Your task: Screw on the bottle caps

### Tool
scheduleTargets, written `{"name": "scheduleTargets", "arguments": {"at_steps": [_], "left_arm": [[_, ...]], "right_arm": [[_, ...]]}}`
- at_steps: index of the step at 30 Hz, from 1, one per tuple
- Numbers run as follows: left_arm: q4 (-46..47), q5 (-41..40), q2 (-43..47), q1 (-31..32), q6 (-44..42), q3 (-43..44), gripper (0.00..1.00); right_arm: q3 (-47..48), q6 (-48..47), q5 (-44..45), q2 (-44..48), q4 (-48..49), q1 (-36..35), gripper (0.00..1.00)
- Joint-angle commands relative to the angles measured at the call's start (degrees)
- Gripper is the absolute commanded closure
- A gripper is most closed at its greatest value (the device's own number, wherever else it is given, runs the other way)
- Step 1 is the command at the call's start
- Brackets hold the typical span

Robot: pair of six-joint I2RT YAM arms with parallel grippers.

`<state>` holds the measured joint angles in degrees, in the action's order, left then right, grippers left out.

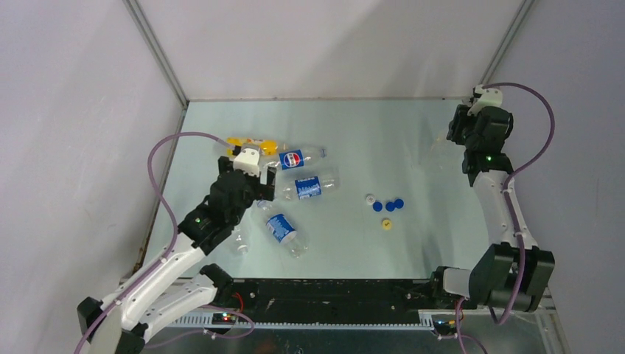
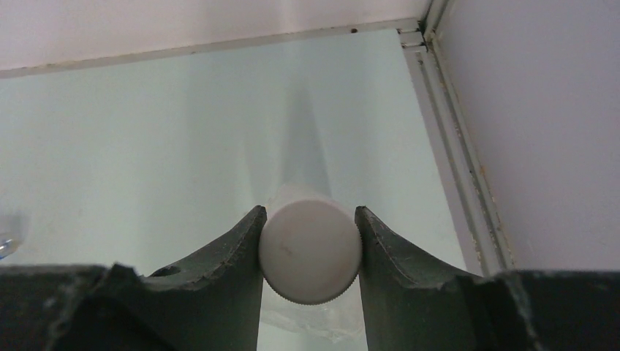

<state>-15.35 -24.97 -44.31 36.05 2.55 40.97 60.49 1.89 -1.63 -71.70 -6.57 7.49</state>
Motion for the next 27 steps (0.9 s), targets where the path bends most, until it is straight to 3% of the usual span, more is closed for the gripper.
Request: {"name": "scheduleTargets", "arguments": {"at_steps": [1, 18, 24, 27], "left_arm": [[2.95, -1.25, -1.24, -0.28, -1.23, -1.33, 0.0], [0.41, 2.48, -4.43, -0.28, 4.8, -0.66, 0.0], [-0.45, 4.22, -1.96, -0.29, 10.32, -2.45, 0.0], [-0.7, 5.56, 0.04, -0.28, 12.56, -4.15, 0.0]], "right_arm": [[2.26, -0.37, -1.01, -2.75, 7.97, 1.87, 1.0], [2.13, -4.38, 1.5, -9.19, 7.49, 1.93, 0.99], [2.15, -4.62, 1.63, -9.4, 5.43, 1.66, 0.92], [1.4, -4.06, 1.63, -8.88, 5.1, 1.82, 0.82]]}}
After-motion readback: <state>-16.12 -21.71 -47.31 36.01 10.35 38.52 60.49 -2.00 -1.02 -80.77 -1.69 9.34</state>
